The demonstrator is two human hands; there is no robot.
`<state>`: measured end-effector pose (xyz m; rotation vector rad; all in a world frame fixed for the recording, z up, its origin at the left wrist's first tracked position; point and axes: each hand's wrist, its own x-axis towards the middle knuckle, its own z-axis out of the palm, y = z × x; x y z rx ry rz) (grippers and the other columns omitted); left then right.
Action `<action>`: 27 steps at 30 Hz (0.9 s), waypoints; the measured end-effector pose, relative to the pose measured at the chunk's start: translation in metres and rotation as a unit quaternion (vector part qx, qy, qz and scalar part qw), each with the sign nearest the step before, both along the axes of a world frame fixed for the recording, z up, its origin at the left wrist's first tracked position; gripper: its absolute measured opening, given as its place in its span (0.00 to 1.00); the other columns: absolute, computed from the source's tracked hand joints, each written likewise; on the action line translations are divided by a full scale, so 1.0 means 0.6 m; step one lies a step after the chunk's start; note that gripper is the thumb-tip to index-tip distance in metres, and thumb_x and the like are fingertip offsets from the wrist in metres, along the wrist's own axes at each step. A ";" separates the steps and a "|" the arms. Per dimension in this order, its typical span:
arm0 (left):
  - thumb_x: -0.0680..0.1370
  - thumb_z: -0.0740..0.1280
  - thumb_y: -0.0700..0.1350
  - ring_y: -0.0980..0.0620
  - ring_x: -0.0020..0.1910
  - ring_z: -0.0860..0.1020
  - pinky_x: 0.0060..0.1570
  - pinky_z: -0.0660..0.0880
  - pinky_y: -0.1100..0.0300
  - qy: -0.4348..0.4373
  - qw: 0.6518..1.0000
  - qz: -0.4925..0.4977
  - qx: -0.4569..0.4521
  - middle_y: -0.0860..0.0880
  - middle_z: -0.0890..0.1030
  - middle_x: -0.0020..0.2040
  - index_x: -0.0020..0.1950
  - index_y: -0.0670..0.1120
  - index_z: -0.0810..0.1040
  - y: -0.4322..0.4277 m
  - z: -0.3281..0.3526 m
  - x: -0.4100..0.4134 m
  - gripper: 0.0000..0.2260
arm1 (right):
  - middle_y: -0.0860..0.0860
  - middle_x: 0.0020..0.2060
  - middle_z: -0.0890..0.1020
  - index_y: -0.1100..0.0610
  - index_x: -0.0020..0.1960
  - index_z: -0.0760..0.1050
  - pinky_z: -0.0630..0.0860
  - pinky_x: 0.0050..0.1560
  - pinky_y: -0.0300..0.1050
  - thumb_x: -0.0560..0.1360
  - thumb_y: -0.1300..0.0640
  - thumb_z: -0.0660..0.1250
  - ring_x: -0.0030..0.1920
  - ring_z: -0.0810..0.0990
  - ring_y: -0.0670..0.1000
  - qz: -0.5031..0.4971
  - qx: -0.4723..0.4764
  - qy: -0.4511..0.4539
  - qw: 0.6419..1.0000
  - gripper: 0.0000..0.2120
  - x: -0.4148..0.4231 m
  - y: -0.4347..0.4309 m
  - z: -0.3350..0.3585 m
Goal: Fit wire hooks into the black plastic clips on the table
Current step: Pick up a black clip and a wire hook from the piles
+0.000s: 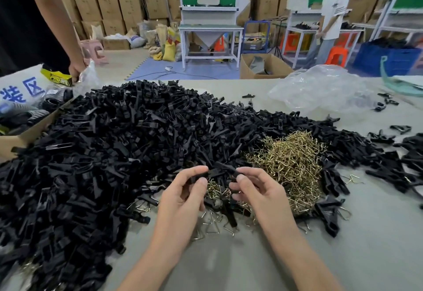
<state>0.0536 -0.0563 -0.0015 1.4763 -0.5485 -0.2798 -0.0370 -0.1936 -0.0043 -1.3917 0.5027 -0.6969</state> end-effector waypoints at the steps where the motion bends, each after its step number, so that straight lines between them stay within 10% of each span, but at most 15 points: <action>1: 0.81 0.65 0.45 0.53 0.32 0.75 0.33 0.75 0.64 0.011 1.000 -0.003 -0.006 0.51 0.76 0.33 0.49 0.56 0.83 0.000 0.001 -0.001 0.09 | 0.49 0.48 0.87 0.55 0.52 0.82 0.81 0.46 0.38 0.78 0.62 0.69 0.49 0.86 0.50 0.005 -0.008 0.002 1.000 0.06 0.000 0.001 -0.001; 6: 0.75 0.68 0.53 0.50 0.37 0.81 0.40 0.80 0.60 0.081 0.996 -0.023 -0.040 0.50 0.82 0.41 0.51 0.56 0.83 -0.002 -0.001 0.003 0.07 | 0.44 0.58 0.84 0.55 0.45 0.80 0.82 0.51 0.41 0.78 0.62 0.70 0.55 0.86 0.51 0.052 0.033 -0.032 0.998 0.04 -0.002 0.002 -0.001; 14: 0.69 0.73 0.51 0.56 0.50 0.83 0.53 0.77 0.59 0.090 0.994 -0.006 -0.066 0.52 0.86 0.51 0.49 0.53 0.85 0.002 -0.001 0.014 0.10 | 0.55 0.45 0.86 0.54 0.45 0.82 0.80 0.41 0.38 0.79 0.68 0.65 0.40 0.84 0.50 0.062 0.064 -0.031 0.996 0.13 -0.004 -0.006 -0.001; 23: 0.70 0.71 0.46 0.54 0.49 0.82 0.49 0.78 0.62 0.098 0.990 -0.023 -0.099 0.49 0.86 0.53 0.47 0.55 0.84 0.006 0.012 0.015 0.08 | 0.47 0.35 0.80 0.43 0.51 0.81 0.74 0.39 0.34 0.78 0.45 0.64 0.38 0.78 0.46 0.088 -0.058 0.019 0.994 0.08 -0.012 0.002 0.003; 27: 0.78 0.66 0.45 0.46 0.42 0.84 0.40 0.81 0.61 0.103 0.989 0.002 -0.106 0.40 0.84 0.49 0.53 0.47 0.79 0.003 0.011 0.009 0.06 | 0.57 0.49 0.84 0.50 0.48 0.81 0.80 0.45 0.42 0.78 0.50 0.62 0.45 0.84 0.53 0.114 0.082 -0.054 0.989 0.09 -0.006 0.006 0.001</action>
